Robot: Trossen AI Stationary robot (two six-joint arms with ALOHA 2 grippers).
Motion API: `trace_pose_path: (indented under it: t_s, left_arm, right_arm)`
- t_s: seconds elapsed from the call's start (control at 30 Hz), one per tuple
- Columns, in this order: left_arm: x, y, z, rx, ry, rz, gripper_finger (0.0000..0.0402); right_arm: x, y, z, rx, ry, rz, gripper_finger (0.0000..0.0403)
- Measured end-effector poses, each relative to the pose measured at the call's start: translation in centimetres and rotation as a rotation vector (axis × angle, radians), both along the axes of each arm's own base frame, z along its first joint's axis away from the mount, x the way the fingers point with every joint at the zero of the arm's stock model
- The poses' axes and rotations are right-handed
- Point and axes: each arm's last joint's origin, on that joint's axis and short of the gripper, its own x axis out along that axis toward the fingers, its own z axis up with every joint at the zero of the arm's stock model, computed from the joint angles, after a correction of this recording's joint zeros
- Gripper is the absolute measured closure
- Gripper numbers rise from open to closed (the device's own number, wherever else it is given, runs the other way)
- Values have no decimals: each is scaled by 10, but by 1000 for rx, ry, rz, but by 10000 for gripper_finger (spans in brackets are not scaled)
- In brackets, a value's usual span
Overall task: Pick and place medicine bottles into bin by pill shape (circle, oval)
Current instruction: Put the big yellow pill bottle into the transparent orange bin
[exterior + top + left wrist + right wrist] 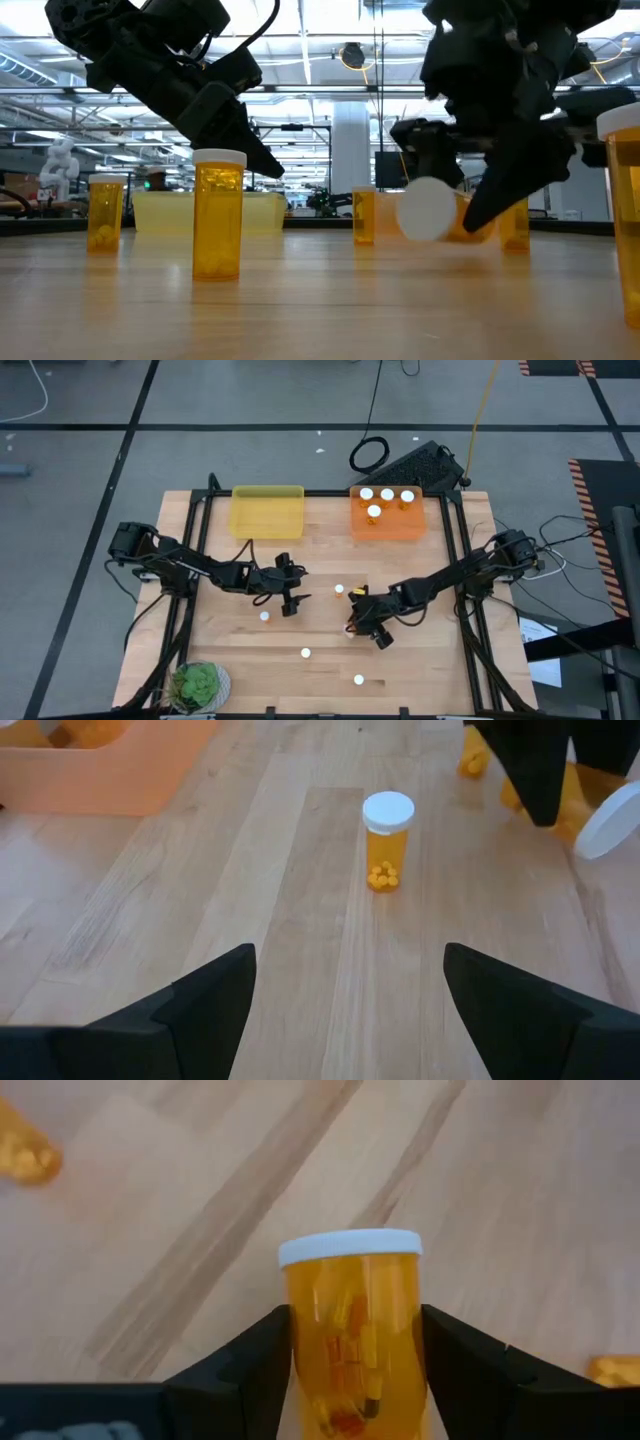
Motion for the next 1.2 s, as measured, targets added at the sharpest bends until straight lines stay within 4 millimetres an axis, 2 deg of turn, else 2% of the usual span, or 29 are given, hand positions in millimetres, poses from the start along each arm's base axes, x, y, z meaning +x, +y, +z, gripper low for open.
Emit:
trace_pose_path:
  t_s: [0.13,0.43,0.53,0.63,0.93,1.2]
  left_arm:
    - [0,0,0,0,-2,0,73]
    - [1,0,1,7,-9,-5,73]
    - [3,-1,4,2,-48,-8,73]
    - [3,-5,14,21,-94,-34,73]
    - [4,-12,62,128,-222,-48,73]
    - [6,6,92,208,-362,-39,73]
  right_arm:
    - [0,-1,13,2,-60,-24,206]
    - [-5,-12,61,84,-256,-178,205]
    - [-2,-18,69,128,-308,-221,205]
    - [3,-27,76,165,-372,-268,205]
    - [17,-61,101,244,-645,-384,204]
    - [19,-82,122,283,-852,-433,204]
